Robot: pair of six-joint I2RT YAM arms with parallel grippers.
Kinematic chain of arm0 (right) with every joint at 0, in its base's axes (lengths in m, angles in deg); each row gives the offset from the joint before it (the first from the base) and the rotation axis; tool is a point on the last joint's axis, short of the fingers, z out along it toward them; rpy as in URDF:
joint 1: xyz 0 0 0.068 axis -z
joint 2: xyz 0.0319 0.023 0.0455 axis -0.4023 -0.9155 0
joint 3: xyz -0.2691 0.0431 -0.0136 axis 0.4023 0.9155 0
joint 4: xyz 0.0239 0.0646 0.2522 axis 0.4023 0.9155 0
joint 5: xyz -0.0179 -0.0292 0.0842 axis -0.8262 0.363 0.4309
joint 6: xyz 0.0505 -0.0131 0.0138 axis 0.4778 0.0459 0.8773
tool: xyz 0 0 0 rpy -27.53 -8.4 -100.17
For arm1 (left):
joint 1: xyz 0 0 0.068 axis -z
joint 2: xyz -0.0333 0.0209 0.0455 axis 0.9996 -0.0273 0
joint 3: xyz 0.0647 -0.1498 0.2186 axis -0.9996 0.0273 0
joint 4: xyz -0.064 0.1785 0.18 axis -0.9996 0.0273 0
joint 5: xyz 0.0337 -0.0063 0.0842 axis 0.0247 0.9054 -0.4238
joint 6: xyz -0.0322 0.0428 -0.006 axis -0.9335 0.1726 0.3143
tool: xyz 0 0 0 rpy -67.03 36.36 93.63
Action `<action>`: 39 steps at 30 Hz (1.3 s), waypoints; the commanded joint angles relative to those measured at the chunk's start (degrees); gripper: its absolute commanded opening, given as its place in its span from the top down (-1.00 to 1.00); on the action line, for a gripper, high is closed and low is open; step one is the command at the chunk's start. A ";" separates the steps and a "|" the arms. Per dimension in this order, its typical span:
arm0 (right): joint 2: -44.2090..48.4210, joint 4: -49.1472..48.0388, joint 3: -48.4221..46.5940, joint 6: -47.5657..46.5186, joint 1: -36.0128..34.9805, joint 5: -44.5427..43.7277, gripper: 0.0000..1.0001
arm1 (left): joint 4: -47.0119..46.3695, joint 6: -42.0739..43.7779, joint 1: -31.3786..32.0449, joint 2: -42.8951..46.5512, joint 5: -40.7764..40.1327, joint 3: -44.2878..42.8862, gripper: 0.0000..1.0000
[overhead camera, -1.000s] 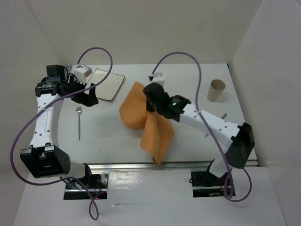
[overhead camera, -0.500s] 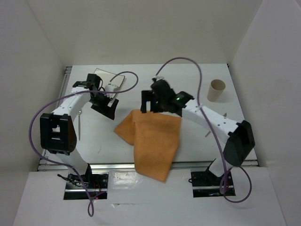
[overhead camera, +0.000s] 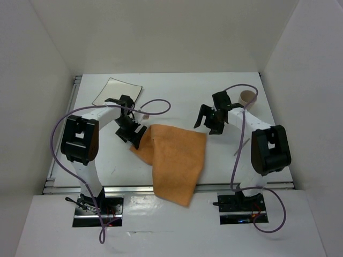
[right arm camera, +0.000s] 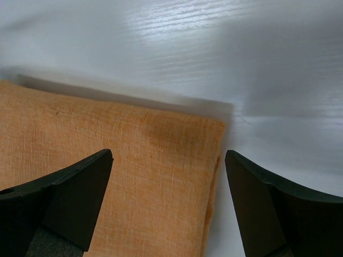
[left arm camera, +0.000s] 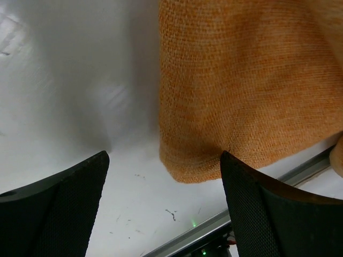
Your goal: Set the dinner table for one person
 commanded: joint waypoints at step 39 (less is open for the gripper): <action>-9.11 -16.75 8.24 -1.25 2.44 11.29 0.66 | 6.04 1.02 -0.78 -6.45 14.42 -0.03 0.33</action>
